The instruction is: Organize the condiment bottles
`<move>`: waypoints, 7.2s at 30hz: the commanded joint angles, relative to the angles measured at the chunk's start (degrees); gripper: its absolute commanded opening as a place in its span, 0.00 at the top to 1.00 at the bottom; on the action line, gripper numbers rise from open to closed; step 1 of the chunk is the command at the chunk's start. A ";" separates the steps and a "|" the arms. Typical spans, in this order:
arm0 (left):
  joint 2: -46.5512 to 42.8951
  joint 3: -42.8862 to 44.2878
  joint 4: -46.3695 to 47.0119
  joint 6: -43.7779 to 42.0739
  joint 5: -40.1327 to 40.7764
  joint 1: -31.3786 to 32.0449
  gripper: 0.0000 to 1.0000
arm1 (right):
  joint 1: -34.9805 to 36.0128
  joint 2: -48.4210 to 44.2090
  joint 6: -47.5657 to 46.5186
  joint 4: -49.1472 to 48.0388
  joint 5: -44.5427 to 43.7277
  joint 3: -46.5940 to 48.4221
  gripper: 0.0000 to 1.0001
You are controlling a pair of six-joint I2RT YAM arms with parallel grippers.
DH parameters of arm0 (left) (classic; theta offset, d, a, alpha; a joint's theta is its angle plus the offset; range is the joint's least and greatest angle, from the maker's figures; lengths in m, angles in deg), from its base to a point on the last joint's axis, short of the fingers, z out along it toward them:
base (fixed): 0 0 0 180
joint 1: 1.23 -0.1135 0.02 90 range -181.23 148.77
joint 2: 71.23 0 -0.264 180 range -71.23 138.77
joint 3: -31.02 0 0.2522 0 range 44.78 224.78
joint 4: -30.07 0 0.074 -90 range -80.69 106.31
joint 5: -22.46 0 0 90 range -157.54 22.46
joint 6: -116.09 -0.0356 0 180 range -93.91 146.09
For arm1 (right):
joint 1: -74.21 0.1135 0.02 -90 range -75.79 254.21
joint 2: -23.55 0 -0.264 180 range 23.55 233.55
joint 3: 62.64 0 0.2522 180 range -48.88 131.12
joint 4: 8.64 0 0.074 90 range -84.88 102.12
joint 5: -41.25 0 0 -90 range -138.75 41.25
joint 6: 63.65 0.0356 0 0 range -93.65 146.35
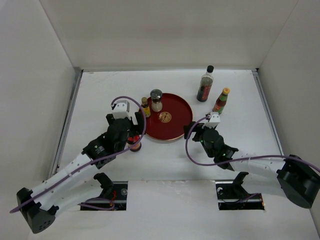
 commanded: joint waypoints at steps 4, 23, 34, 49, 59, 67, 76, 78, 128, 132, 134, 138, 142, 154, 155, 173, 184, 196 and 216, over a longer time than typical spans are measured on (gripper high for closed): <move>-1.83 -5.45 -9.84 4.72 2.20 3.62 0.11 | -0.09 1.16 -0.37 -3.46 0.08 2.14 0.03; 5.47 -8.27 -3.25 4.99 5.28 4.24 0.58 | 0.09 3.98 -0.46 -3.81 1.22 3.02 0.00; 7.74 9.21 -4.40 -1.68 7.83 7.75 0.72 | 0.18 2.31 -0.29 -4.16 1.22 2.67 0.00; 36.83 22.40 22.15 -9.16 1.33 2.84 0.71 | -0.61 -1.47 -0.03 -3.37 1.14 1.18 0.00; 45.28 23.29 27.16 -9.42 -0.96 -0.59 0.70 | -0.62 -1.65 0.33 -3.37 1.58 1.08 0.00; 44.94 20.92 29.71 -9.42 -1.40 -0.68 0.40 | -0.62 -1.91 0.15 -3.28 1.58 1.09 0.00; 32.03 14.69 28.66 -9.25 0.18 0.81 0.17 | -0.70 -2.44 -0.28 -3.28 1.05 1.09 0.00; 26.85 11.70 27.96 -8.90 1.50 0.90 0.17 | -0.70 -2.61 -0.03 -3.46 1.14 0.82 0.00; 19.69 6.67 17.48 -4.15 10.65 0.81 0.71 | -0.53 2.84 0.07 -4.16 1.49 2.67 0.00; 27.42 9.57 21.09 -4.59 8.01 0.64 0.71 | -0.61 1.78 0.33 -4.16 1.75 1.97 0.00; 29.89 10.28 22.06 -4.59 7.48 0.46 0.71 | -0.53 1.08 0.15 -3.81 1.49 1.97 0.00; 32.45 10.72 22.33 -4.68 7.65 0.63 0.71 | -0.79 -0.24 0.24 -3.98 1.40 1.35 0.00; 32.80 8.70 23.20 -4.42 7.92 0.72 0.71 | -0.79 -0.07 -0.02 -3.63 1.49 1.70 0.00; 37.20 5.62 24.79 -3.53 8.10 0.73 0.69 | -0.88 -1.12 0.33 -3.63 1.31 1.09 0.00; 37.28 5.36 25.14 -3.53 8.18 0.64 0.69 | -0.88 -1.12 0.24 -3.46 1.31 1.17 0.00; 17.96 -1.49 21.81 -3.45 12.40 -1.28 0.15 | -0.70 0.29 -0.11 -3.89 1.22 1.62 0.00; 16.10 -3.78 14.50 -0.46 11.43 -16.14 0.12 | -0.70 2.57 0.42 -3.99 2.01 2.14 0.00; 25.94 -6.33 23.12 -0.37 12.14 -22.48 0.19 | -0.44 1.60 0.15 -4.16 1.84 1.97 0.00; 3.91 -3.97 9.34 -5.29 11.26 -9.40 0.70 | -0.62 2.04 0.07 -3.81 2.02 2.32 0.00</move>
